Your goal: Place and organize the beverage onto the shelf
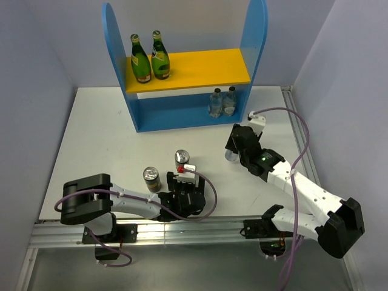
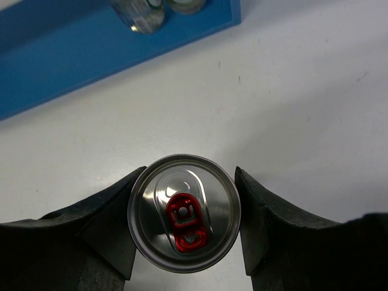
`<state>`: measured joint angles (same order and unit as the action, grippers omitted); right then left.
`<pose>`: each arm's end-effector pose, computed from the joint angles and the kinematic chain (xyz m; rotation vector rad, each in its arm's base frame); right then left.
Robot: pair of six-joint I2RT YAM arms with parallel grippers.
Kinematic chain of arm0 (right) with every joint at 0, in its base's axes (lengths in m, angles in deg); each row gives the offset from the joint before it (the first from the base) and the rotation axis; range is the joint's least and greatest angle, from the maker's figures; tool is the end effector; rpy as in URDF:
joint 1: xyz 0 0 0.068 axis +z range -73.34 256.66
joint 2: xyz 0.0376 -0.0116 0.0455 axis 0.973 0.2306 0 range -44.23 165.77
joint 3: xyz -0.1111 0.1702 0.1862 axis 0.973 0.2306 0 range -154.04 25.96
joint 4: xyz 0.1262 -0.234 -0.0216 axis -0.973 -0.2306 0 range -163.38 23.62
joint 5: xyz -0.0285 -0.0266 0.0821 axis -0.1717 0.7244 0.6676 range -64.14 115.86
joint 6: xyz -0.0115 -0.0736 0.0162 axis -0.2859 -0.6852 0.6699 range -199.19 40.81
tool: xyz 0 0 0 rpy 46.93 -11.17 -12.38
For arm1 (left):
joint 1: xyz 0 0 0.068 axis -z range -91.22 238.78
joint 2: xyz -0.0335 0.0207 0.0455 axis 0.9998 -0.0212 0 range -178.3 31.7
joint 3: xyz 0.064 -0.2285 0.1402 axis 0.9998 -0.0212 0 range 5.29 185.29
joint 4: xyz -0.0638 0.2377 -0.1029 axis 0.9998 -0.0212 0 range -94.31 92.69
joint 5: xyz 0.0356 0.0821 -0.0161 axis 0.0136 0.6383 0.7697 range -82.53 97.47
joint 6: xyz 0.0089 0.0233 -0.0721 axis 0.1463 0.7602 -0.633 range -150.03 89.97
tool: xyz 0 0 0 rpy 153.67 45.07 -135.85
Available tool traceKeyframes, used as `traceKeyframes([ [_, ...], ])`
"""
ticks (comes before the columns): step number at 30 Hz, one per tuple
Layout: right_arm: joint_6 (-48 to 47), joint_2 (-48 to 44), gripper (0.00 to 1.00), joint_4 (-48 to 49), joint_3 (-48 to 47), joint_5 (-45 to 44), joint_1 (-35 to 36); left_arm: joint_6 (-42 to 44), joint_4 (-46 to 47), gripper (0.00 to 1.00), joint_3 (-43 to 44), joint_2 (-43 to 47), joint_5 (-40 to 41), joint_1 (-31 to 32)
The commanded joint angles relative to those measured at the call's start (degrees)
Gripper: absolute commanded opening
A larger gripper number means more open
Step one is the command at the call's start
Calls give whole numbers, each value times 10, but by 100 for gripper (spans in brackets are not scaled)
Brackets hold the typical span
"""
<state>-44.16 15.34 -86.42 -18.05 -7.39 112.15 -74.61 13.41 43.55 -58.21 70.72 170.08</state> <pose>0.2211 0.1142 0.2596 0.3075 2.0582 0.1088 0.1026 -0.2878 0.1535 0.0870 1.8744 -0.2284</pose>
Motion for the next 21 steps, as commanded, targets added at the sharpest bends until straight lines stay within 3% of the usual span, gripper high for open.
traceKeyframes([
  [1,-28,7,0,50,-87,-1,-13,15,57,93,-4,-13,25,-7],
  [7,-77,56,0,25,-213,-9,-30,46,127,70,-20,-26,10,-14],
  [8,-90,63,0,21,-231,-6,-37,55,135,58,-20,-27,7,-15],
  [10,-102,88,0,4,-294,-10,-45,57,132,47,-15,-29,5,-18],
  [11,-118,97,0,-2,-317,-11,-46,55,128,24,-12,-29,7,-18],
  [14,-137,134,0,-23,-407,-24,-56,44,115,3,-13,-22,6,-18],
  [21,-159,230,0,-51,-591,-21,-80,25,103,0,-15,-14,-7,-18],
])
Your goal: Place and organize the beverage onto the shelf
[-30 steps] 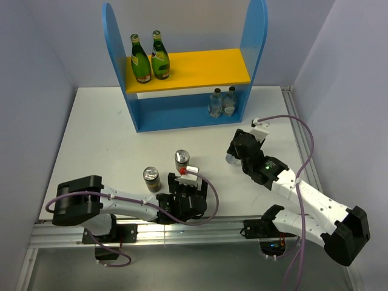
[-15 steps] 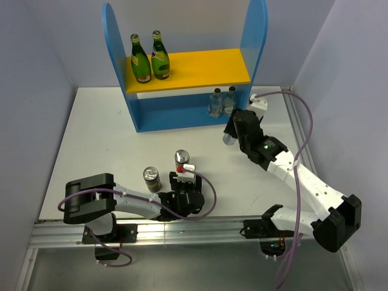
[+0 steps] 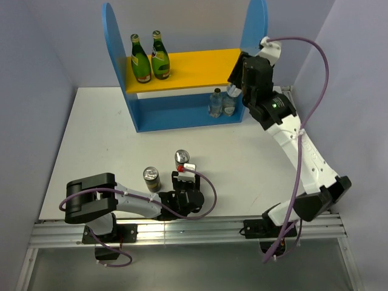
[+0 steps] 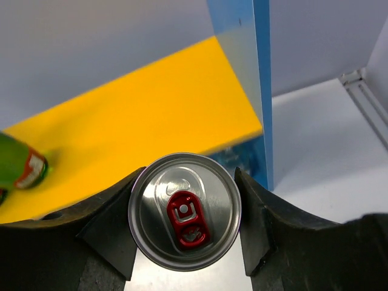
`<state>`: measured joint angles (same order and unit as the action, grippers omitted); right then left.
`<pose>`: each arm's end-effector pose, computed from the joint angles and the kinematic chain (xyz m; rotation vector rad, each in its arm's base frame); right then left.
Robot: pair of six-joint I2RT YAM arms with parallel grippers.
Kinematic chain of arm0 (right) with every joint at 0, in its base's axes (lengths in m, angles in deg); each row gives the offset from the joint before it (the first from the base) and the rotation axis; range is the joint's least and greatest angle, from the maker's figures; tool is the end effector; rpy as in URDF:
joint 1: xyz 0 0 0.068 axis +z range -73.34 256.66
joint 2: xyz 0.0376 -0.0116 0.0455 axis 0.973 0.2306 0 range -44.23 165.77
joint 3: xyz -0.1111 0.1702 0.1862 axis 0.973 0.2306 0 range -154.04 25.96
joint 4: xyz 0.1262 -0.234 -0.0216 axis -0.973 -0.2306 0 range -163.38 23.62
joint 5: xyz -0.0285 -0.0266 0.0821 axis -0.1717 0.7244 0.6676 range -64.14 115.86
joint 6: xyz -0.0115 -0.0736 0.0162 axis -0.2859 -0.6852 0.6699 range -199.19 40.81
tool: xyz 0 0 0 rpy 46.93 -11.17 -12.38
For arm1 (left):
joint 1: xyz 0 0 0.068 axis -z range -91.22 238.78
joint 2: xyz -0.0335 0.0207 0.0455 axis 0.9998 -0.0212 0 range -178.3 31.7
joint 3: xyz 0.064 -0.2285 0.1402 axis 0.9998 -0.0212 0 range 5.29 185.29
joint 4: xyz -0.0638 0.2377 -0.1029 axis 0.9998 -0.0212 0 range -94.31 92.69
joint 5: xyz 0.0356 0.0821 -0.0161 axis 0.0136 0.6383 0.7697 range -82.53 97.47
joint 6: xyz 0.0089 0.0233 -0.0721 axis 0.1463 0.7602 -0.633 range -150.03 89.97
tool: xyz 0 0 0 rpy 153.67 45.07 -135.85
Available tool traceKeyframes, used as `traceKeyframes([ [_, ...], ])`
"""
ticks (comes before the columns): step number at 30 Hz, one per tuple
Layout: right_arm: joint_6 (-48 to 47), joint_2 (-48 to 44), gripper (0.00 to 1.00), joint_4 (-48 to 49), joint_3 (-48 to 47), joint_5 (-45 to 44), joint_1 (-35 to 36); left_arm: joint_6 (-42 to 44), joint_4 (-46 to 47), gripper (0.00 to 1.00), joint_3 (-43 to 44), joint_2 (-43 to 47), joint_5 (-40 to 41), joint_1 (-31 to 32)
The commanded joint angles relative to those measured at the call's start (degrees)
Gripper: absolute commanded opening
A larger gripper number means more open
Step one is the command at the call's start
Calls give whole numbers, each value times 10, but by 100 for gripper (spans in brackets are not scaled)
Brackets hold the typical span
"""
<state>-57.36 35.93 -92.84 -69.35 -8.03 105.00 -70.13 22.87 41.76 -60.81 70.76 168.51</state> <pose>0.3038 0.1229 0.4748 0.3245 1.7052 0.1206 0.1113 -0.2897 0.1453 0.0750 1.8421 -0.2346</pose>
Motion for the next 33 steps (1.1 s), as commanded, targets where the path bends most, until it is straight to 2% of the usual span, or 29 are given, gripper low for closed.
traceKeyframes([
  [1,-32,54,0,7,-98,-17,-9,-21,8,0,3,14,-10,-1],
  [7,-52,176,0,-25,-246,-21,-32,-29,-3,0,8,14,-14,8],
  [14,-85,266,0,-41,-364,-26,-55,-31,-3,0,4,12,-16,14],
  [33,-100,368,0,-2,-371,-22,-79,-38,-4,0,-3,9,-27,17],
])
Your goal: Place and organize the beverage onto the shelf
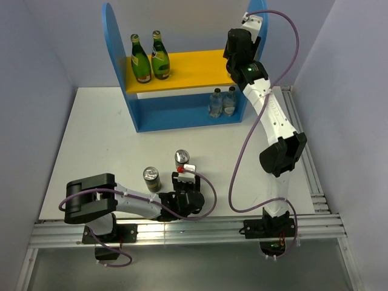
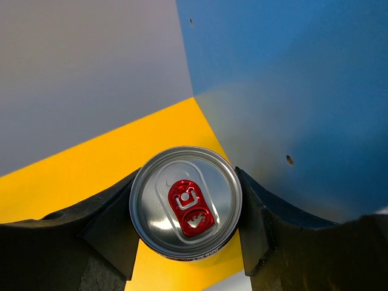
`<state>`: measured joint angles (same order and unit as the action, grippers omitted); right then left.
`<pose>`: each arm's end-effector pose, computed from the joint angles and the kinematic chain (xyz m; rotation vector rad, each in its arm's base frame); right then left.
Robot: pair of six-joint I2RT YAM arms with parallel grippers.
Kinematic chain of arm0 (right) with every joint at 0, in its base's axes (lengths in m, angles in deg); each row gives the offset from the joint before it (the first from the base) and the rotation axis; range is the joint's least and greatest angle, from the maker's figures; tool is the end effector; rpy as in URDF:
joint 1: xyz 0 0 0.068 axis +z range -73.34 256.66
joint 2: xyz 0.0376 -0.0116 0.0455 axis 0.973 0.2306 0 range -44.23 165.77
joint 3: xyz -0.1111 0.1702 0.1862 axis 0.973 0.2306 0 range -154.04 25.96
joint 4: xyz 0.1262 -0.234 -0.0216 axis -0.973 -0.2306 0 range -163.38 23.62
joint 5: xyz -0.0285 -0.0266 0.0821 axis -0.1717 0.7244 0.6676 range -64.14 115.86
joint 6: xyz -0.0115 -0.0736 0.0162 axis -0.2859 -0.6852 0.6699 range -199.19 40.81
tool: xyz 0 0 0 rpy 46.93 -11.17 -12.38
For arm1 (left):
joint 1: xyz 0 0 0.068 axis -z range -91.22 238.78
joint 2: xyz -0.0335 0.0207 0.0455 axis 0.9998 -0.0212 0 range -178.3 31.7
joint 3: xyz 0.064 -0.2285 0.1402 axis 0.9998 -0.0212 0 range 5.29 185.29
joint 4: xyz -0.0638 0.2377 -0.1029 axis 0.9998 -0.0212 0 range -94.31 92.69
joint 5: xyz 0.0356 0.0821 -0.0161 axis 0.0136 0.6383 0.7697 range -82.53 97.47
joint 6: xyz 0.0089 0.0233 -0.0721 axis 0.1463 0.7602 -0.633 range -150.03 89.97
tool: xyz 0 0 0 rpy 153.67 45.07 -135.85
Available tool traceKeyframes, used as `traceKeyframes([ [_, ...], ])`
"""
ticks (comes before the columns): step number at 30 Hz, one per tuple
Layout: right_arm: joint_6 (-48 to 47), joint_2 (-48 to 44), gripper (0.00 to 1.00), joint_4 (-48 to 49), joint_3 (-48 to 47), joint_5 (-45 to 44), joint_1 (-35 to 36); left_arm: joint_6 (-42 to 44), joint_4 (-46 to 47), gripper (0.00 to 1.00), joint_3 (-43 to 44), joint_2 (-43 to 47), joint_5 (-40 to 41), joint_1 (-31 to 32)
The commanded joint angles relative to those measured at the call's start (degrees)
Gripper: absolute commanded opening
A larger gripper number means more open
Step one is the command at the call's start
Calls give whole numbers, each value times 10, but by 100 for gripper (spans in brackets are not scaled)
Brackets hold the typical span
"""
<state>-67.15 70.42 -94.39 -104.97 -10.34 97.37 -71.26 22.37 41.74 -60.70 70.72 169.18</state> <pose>0.4611 0.1335 0.4582 0.3185 1.7083 -0.1414 0.1078 -0.2904 0.1450 0.0728 1.8462 -0.2506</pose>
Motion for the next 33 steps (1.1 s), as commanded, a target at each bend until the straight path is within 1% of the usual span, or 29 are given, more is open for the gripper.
traceKeyframes([
  [1,-2,26,0,16,-13,2,-3,-28,0,0,-3,8,-26,11],
  [5,-3,33,2,28,-6,-3,-4,-27,-3,0,1,6,-25,12],
  [7,-4,36,8,29,-6,0,-5,-29,-8,0,6,3,-23,14],
  [8,-4,37,16,28,-6,1,-5,-29,-10,0,7,2,-22,14],
  [9,-4,37,41,29,-4,3,-5,-28,-10,0,8,1,-22,16],
  [10,-4,36,51,29,0,4,-5,-28,-11,0,9,2,-22,16],
  [11,-3,35,58,30,6,5,-5,-27,-11,0,10,2,-21,18],
  [12,-3,34,71,30,9,5,-5,-27,-12,0,10,4,-21,19],
  [16,-1,28,84,30,30,17,-5,-30,-17,0,10,6,-20,21],
  [17,0,26,88,30,34,18,-5,-31,-19,0,11,6,-20,22],
  [18,2,20,95,30,38,20,-5,-32,-24,0,13,6,-17,23],
  [19,6,16,99,30,48,25,-5,-32,-26,0,15,6,-15,24],
  [22,19,-11,100,29,78,47,-4,-33,-40,0,25,5,-8,28],
  [24,26,-49,100,37,107,75,-2,-33,-53,0,31,6,-4,33],
  [27,36,-121,100,60,187,82,8,-35,-72,0,49,6,1,39],
  [28,39,-162,100,66,231,78,11,-35,-75,0,52,6,2,41],
  [30,44,-202,100,84,294,86,21,-39,-90,0,63,4,7,46],
  [33,48,-272,100,98,363,103,34,-35,-95,0,74,-3,12,51],
])
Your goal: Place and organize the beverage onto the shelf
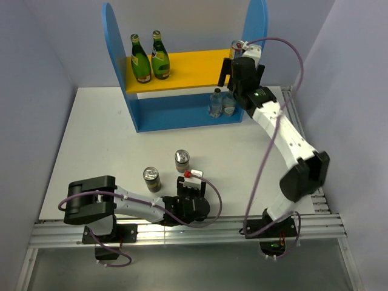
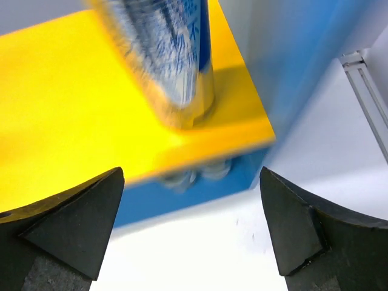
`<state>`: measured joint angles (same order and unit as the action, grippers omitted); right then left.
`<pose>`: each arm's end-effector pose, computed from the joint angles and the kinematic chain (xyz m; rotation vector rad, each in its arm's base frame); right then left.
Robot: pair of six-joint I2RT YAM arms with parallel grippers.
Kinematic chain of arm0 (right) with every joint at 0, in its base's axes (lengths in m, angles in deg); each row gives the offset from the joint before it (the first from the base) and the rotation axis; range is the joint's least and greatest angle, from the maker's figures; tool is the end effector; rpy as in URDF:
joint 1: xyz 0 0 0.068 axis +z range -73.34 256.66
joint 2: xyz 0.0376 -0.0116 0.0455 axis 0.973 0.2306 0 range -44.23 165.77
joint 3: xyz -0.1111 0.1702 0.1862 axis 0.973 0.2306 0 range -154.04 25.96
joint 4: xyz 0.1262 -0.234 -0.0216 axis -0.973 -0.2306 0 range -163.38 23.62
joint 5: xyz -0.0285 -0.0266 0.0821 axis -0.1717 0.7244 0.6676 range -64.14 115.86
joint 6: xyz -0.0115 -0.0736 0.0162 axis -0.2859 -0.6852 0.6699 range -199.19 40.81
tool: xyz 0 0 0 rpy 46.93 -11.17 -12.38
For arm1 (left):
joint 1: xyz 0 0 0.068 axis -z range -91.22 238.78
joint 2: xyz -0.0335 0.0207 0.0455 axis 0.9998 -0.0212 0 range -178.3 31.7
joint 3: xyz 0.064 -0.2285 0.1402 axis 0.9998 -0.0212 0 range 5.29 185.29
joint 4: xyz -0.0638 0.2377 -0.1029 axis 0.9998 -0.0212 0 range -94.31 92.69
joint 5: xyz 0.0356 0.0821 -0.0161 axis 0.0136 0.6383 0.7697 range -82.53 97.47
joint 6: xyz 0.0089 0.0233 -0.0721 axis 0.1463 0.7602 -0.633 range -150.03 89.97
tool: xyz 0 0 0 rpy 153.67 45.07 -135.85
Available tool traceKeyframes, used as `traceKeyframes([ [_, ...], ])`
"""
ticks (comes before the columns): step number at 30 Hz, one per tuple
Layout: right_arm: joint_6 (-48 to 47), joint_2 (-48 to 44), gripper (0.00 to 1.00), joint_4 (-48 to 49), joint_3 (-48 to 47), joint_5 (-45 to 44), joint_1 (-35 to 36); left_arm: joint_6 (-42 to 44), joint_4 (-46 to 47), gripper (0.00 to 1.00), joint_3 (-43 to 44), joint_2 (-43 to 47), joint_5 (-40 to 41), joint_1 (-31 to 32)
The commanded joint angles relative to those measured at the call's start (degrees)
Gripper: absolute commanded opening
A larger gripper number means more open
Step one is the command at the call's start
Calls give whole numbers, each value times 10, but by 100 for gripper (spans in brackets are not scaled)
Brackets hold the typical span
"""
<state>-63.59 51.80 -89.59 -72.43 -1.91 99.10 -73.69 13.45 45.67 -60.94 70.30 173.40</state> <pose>0.3983 0.1319 0.4024 0.2060 1.8800 -0.0170 0.0865 -0.3039 0.1500 0.1675 1.8785 -0.2529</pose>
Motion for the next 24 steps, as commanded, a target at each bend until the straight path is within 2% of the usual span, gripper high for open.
traceKeyframes([
  [1,10,-101,100,53,52,21,21,-9,-7,0,38,-3,15,10],
  [8,66,-247,100,54,174,55,36,14,-21,0,79,-15,19,12],
  [10,73,-304,100,63,241,47,47,34,-29,0,96,-1,19,11],
  [14,108,-388,100,71,353,14,73,142,6,0,120,69,-35,-13],
  [19,146,-485,100,71,482,-25,104,280,-10,0,239,88,-115,-69],
  [24,173,-534,100,81,581,-64,125,365,-53,0,413,35,-193,-154],
])
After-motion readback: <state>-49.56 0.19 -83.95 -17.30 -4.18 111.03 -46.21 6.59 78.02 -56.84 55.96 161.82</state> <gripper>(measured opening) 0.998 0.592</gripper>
